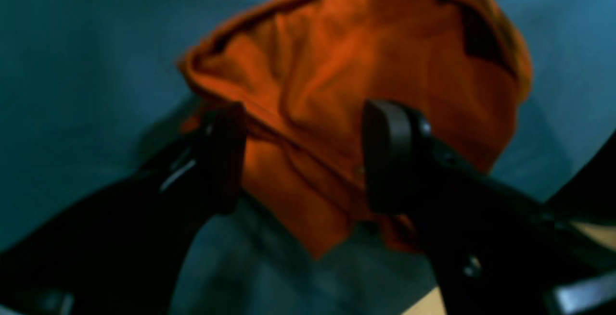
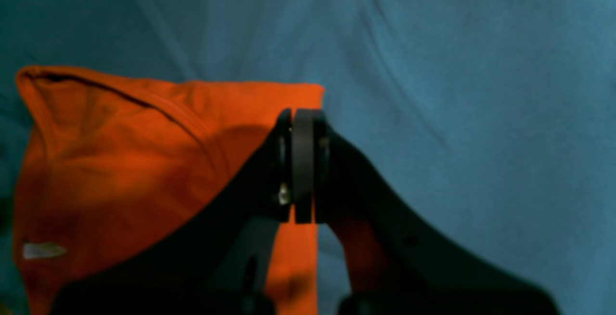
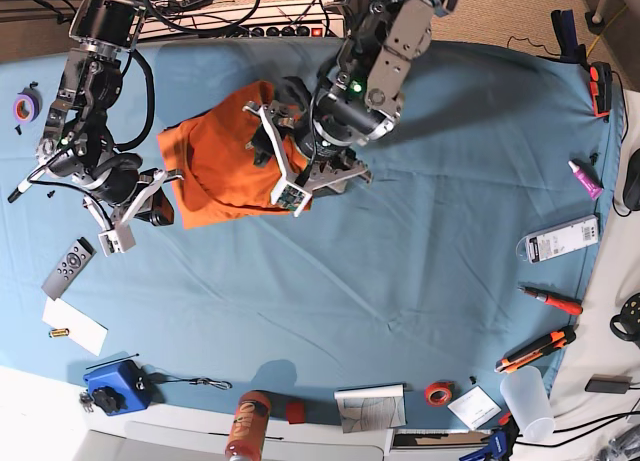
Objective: Layout the t-shirt on the table in an organized manner, then fold the t-shirt properly
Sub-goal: 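Grasp the orange bundle with the left gripper while the right gripper presses it, then drag the bundle with the left gripper toward the table center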
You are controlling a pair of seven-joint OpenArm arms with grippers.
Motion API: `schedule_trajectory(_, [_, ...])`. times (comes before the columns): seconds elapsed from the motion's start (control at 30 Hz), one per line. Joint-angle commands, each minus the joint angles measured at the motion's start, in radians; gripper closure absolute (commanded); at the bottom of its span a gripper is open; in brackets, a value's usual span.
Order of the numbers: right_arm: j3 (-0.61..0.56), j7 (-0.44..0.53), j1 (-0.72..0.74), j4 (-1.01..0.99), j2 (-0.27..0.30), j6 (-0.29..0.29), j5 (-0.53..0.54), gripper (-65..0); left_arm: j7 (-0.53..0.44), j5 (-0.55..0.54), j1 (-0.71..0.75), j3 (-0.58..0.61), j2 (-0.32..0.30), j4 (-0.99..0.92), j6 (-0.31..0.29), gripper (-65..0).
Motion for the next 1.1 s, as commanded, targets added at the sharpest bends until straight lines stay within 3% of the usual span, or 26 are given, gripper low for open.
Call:
schedule_trajectory(0.0, [0.006,0.018,0.017,0.019,0.017,0.003,0.006,0.0,-0.024,-0.005,-0.005,0.005,0.017,0.017,0.019,-37.8])
schedule_trajectory(0.17, [0.006,0.008,0.017,0.019,0.017,0.003,0.002,0.0,-0.029,0.027,0.021,0.002,0.028,0.002,0.168,-37.8])
schedule_trajectory(0.37, [0.006,0.003,0.016,0.019,0.017,0.003,-0.052,0.0,-0.045,0.002,0.022,-0.012,0.039,-0.034,0.222,-37.8])
schedule_trajectory(0.6, [0.006,0.004,0.017,0.019,0.017,0.003,-0.081,0.0,-0.045,-0.025,0.033,-0.011,0.039,-0.035,0.223,-37.8])
schedule_trajectory(0.7, [0.006,0.016,0.017,0.019,0.017,0.001,-0.144,0.0,-0.045,-0.025,0.033,-0.012,0.039,-0.037,0.224,-37.7])
schedule_trajectory(0.87, [0.007,0.06,0.017,0.019,0.017,-0.072,-0.259,0.0,-0.045,-0.025,0.033,-0.012,0.039,-0.064,0.224,-37.7])
schedule_trajectory(1.07, [0.006,0.06,0.017,0.019,0.017,-0.08,-0.309,0.0,-0.052,-0.026,0.032,-0.012,0.039,-0.123,0.235,-37.7])
